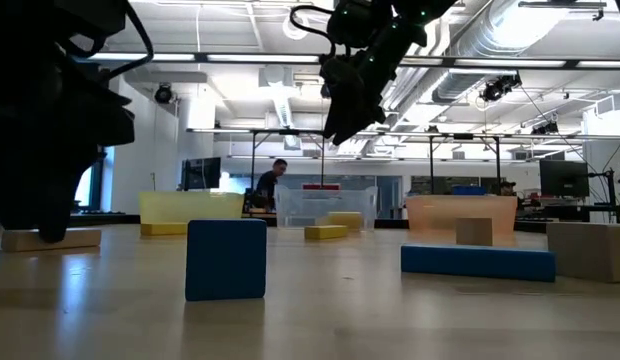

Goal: Sort & place blocks by color
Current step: Put the brown block into the yellow bin

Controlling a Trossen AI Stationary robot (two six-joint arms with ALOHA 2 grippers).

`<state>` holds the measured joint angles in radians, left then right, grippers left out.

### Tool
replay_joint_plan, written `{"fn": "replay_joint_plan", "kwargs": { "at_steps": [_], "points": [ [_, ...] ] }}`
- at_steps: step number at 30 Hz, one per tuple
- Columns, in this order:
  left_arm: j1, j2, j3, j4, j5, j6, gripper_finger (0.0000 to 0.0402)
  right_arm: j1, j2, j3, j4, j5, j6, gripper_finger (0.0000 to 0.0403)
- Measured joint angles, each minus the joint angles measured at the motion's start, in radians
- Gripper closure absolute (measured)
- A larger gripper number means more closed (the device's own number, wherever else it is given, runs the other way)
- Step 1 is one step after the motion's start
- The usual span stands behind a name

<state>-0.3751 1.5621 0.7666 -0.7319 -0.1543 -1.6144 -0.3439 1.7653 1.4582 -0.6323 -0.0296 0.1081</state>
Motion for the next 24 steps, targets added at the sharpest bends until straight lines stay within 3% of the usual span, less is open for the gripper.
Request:
{"fn": "replay_joint_plan", "kwargs": {
  "at_steps": [4, 11, 24],
  "points": [
    [0.005, 0.001, 0.0, -0.001, 0.008, 0.052, 0.0214, 0.0, 0.0, 0.0, -0.005, 0.0, -0.002, 0.022],
    [0.039, -0.002, 0.001, -0.003, 0.024, 0.148, 0.0303, 0.0, 0.0, 0.0, -0.007, 0.0, -0.003, 0.022],
    [0.104, -0.033, 0.016, 0.051, 0.011, 0.289, 0.0308, -0.003, 0.0, 0.0, -0.007, -0.001, -0.061, 0.022]
  ]
}}
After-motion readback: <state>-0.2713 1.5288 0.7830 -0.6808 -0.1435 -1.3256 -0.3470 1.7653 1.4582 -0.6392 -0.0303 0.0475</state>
